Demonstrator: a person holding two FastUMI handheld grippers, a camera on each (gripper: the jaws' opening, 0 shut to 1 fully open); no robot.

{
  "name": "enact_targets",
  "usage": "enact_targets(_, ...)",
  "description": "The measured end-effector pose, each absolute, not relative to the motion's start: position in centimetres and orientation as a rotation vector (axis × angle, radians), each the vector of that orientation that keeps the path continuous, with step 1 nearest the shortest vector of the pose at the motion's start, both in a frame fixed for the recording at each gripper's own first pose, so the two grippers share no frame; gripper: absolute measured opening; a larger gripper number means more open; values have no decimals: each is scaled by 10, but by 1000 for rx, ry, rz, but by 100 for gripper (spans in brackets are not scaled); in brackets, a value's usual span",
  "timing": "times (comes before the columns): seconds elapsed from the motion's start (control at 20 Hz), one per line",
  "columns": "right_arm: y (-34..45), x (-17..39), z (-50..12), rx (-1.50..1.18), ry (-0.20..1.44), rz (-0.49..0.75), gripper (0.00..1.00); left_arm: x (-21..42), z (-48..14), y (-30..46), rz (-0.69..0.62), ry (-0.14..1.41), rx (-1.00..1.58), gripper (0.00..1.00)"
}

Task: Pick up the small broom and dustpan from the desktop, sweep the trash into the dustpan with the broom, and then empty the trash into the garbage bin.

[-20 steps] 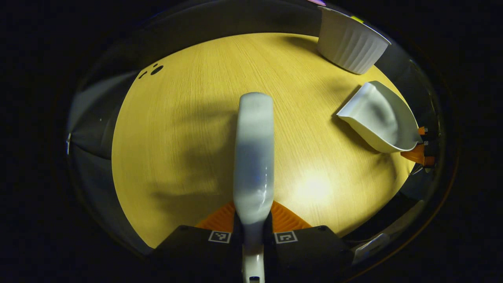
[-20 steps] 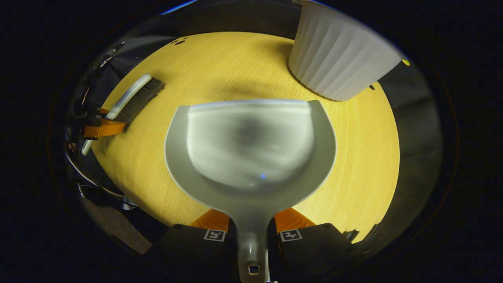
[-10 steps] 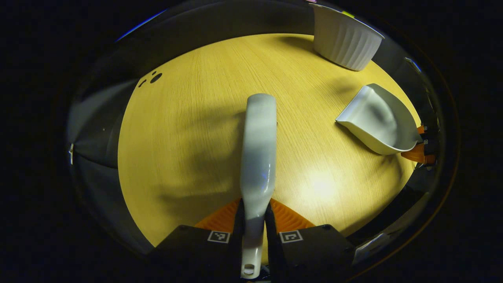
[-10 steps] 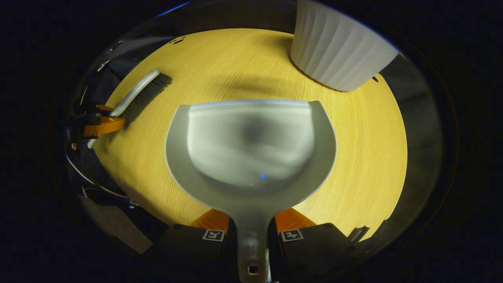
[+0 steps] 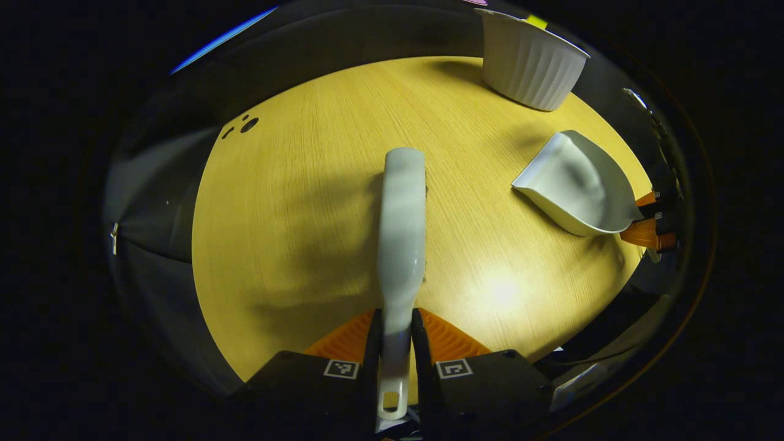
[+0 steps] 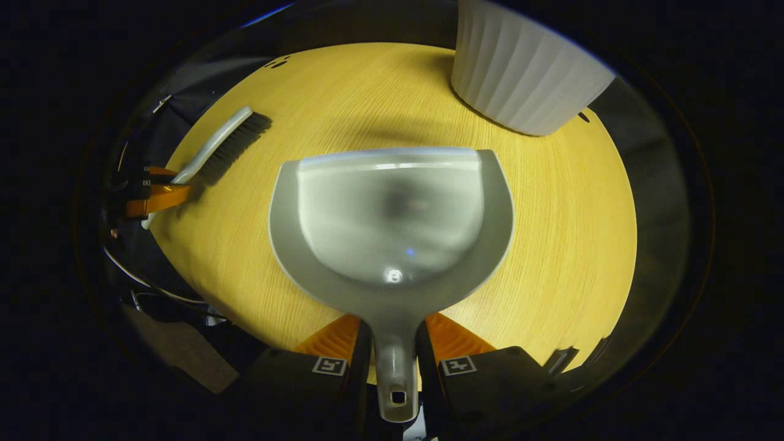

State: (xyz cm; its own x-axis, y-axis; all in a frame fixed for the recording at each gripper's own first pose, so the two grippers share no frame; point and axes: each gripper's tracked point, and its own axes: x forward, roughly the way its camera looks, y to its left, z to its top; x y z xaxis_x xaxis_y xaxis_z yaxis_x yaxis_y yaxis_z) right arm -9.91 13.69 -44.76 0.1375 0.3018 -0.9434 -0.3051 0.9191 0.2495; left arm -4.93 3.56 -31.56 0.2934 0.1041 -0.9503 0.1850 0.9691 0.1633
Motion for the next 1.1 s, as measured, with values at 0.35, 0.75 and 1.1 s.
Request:
enact_targets(0.35, 118, -100, -373, 99, 1265, 447, 40, -51, -260, 37, -42, 1156, 279, 31)
enact_targets(0.75, 118, -43, -229, 206, 814, 383, 36, 1, -154, 11, 5, 760, 58, 31)
enact_targets(1.1, 128, -11, -133, 200, 461, 345, 36, 37, -53, -10, -59, 354, 60, 31)
